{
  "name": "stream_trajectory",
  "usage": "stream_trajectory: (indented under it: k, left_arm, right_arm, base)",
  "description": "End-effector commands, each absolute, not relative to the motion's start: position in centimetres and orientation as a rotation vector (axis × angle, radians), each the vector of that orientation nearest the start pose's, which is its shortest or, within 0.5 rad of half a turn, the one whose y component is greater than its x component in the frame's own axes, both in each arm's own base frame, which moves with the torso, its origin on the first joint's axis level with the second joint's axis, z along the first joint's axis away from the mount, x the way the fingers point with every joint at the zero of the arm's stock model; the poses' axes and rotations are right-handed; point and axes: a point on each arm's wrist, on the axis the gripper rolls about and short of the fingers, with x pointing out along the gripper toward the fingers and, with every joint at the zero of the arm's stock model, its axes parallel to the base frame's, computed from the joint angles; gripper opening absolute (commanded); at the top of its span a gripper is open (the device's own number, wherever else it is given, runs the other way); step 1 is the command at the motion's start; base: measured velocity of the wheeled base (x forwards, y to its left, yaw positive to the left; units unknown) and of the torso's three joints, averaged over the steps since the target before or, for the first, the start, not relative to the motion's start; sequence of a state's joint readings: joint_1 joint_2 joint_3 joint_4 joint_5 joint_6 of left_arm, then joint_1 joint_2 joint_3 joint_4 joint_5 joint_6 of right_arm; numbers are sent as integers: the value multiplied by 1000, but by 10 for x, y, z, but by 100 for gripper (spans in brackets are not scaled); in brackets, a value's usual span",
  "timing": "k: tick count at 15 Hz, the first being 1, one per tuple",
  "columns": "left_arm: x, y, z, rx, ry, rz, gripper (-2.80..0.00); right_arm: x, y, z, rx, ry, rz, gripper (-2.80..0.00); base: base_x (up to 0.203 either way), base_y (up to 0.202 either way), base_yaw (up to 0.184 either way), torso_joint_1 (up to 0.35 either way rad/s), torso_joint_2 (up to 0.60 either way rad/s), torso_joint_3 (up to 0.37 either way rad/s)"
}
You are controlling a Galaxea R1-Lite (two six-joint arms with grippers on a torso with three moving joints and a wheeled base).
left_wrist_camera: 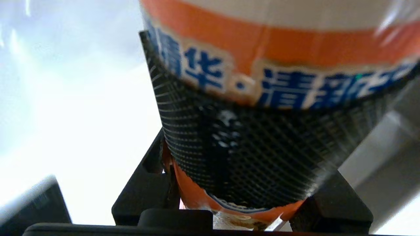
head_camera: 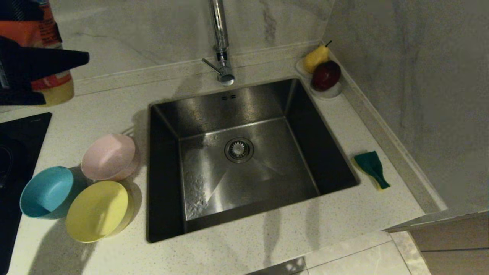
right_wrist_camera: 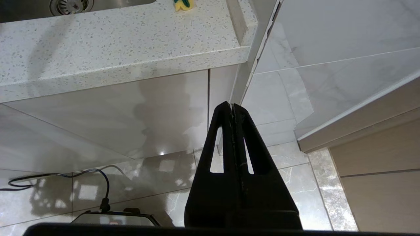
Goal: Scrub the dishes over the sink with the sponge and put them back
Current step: Squeeze it onto the sponge
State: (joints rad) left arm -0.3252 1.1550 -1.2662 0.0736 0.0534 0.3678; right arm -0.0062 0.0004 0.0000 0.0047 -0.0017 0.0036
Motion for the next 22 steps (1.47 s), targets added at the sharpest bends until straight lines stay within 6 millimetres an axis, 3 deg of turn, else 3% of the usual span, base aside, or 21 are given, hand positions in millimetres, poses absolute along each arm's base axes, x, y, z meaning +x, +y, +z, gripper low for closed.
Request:
stream_trajectory:
  k: [1, 5, 12, 15, 22]
  left_arm:
    - [124, -54, 373, 533, -157, -338, -280]
    - [129, -74, 368, 735, -192, -404, -280]
    - [167, -125, 364, 994, -327, -398, -280]
    - [180, -158, 356, 1067, -368, -382, -280]
    - [190, -226, 322, 1134, -260, -367, -280]
  right_arm:
    - [-23, 0, 75, 3, 6, -8, -280]
    - [-23, 0, 75, 3, 5, -8, -280]
    - [-23, 0, 75, 3, 5, -8, -280]
    - [-23, 0, 75, 3, 6, -8, -280]
    - [-23, 0, 75, 3, 5, -8, -280]
  base:
    - [0, 0, 0, 0, 0, 0]
    - [0, 0, 0, 0, 0, 0]
    - [0, 0, 0, 0, 0, 0]
    - [0, 0, 0, 0, 0, 0]
    - [0, 0, 0, 0, 0, 0]
